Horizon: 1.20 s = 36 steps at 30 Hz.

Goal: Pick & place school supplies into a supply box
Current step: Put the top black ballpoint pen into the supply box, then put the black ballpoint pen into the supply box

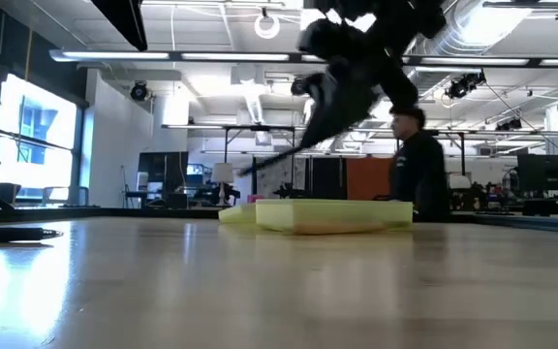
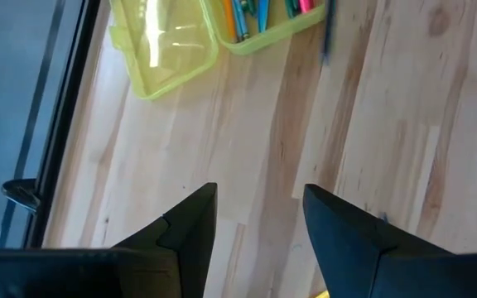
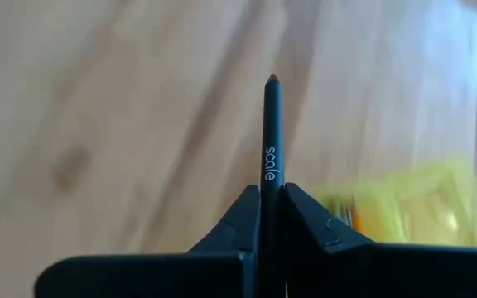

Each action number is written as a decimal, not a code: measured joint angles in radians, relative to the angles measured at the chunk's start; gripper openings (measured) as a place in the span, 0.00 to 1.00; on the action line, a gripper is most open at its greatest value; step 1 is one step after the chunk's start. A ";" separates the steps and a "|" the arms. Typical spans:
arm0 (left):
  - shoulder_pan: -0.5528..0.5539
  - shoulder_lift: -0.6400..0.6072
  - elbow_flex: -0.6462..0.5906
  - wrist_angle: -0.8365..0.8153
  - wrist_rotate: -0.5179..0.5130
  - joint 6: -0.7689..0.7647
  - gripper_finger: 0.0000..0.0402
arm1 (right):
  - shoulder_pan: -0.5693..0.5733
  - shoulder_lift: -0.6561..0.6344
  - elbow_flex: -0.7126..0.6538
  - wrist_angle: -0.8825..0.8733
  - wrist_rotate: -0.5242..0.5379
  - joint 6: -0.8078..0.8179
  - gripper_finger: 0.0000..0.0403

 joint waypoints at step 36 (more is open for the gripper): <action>0.000 0.101 -0.216 0.122 0.166 -0.237 0.53 | -0.244 -0.159 -0.715 0.921 -0.036 0.076 0.14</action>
